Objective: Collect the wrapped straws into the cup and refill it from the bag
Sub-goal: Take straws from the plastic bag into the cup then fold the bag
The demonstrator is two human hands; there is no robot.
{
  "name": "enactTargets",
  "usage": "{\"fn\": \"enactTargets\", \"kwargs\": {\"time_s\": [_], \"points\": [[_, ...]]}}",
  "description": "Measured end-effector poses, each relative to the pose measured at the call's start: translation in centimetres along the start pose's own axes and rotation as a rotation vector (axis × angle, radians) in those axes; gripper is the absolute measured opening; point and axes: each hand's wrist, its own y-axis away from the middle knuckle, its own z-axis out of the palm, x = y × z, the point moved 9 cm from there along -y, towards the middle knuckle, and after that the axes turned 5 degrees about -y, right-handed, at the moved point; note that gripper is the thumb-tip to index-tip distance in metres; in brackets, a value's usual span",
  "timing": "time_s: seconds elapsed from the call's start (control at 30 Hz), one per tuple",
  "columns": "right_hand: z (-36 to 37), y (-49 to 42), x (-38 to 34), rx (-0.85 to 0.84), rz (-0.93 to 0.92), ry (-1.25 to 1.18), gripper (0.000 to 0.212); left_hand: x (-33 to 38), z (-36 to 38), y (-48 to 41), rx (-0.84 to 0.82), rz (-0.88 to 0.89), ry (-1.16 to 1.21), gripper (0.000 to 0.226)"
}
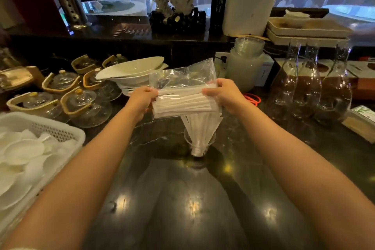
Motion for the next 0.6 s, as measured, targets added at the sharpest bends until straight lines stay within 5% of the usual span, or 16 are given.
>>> {"fn": "enactTargets", "kwargs": {"time_s": [0.47,0.6], "points": [[2.5,8.1,2.5,-0.231,0.06,0.41,0.036,-14.3,6.4,10.1,-0.118,-0.353,0.076,0.028],[2.1,9.1,2.8,-0.243,0.125,0.393,0.016,-15.2,7.8,11.3,-0.14,-0.342,-0.068,0.03]]}}
